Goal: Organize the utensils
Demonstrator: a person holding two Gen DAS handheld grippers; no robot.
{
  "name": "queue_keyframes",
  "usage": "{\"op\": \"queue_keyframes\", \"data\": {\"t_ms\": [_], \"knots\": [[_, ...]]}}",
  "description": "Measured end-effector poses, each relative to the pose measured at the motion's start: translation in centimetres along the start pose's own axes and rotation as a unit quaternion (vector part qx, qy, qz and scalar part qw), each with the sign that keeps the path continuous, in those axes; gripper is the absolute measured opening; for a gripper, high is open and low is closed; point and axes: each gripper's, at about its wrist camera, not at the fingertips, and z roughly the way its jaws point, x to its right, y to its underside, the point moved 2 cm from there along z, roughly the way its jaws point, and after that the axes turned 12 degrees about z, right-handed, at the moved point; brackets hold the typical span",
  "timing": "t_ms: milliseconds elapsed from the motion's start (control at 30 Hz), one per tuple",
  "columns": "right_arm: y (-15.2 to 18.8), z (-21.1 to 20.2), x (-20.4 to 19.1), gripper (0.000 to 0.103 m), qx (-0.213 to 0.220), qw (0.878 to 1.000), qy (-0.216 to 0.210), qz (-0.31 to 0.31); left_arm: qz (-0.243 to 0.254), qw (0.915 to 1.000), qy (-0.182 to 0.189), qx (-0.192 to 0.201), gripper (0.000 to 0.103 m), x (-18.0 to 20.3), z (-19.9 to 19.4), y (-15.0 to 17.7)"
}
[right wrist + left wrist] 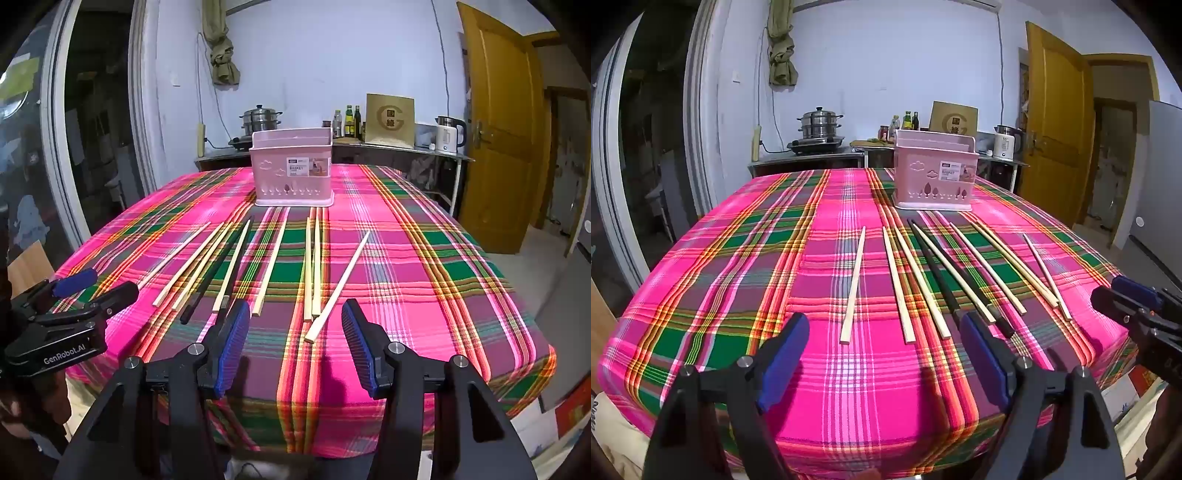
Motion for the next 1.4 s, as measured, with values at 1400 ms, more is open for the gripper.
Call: {"op": "queue_keyframes", "data": {"t_ms": [1400], "knots": [[-0.43, -0.85, -0.10, 0.053, 0.004, 1.000, 0.001, 0.002, 0.003, 0.9998, -0.008, 0.019, 0.086, -0.04, -0.87, -0.13]]}}
